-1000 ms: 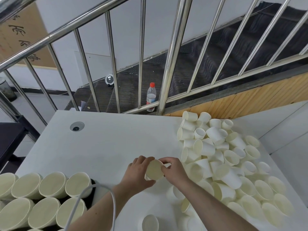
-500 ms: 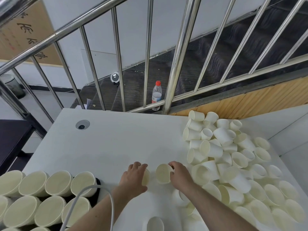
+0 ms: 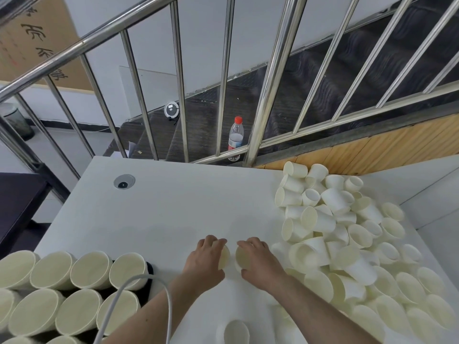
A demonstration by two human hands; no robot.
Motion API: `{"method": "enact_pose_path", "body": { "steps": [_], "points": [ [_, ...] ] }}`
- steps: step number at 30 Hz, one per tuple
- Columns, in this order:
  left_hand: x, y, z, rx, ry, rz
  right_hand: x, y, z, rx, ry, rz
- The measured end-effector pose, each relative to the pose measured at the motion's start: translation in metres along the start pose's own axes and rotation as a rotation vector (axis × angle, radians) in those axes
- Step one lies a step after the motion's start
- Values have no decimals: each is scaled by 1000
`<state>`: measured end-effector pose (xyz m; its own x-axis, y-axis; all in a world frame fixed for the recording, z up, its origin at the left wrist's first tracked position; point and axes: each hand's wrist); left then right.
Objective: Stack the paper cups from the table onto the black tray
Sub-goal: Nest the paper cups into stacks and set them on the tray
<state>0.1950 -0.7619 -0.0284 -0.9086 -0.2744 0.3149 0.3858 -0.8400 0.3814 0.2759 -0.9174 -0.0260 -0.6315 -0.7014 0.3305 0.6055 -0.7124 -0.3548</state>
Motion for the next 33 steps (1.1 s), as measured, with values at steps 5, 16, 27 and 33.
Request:
{"method": "enact_pose_path", "body": {
  "steps": [5,16,27,33],
  "points": [
    [5,-2,3,51,33,-1,5,-6,6,-26,87,-28],
    [59,-8,12,122,161,-5,57,-43,16,-43,244,10],
    [179,-37,11,198,332,-30,130,-110,-17,-78,326,122],
    [227,-80,28,235,401,68,139,-166,-31,-121,319,204]
  ]
}}
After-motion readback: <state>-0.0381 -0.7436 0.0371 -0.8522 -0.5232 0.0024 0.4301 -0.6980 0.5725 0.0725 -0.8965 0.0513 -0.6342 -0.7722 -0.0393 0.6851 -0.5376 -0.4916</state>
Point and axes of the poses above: each hand's wrist, its own x-axis away from the middle knuckle, its own z-axis out of the back of the hand, y = z × x, and after that the axes turned 7 degrees about z, right-handed
